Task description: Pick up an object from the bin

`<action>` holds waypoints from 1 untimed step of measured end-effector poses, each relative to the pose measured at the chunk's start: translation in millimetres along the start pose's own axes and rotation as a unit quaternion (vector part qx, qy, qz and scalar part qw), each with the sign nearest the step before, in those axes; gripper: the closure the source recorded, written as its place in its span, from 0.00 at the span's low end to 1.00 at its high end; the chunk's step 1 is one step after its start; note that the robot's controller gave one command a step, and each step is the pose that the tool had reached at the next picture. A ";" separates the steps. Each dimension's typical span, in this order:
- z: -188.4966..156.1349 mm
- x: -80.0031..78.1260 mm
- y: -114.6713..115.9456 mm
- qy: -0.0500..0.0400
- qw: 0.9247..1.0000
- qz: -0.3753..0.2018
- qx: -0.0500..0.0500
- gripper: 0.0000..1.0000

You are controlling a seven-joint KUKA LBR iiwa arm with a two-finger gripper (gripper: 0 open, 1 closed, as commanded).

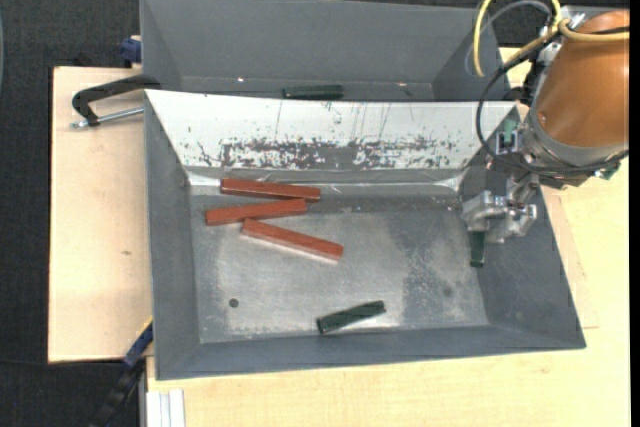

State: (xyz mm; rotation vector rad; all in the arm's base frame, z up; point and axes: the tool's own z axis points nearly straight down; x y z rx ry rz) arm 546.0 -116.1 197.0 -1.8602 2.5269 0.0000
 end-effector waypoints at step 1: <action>-29.2 -4.3 -13.4 0.000 1.000 0.006 -0.001 1.00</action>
Offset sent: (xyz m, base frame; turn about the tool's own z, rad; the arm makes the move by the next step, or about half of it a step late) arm -0.0221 0.0036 0.0786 0.0231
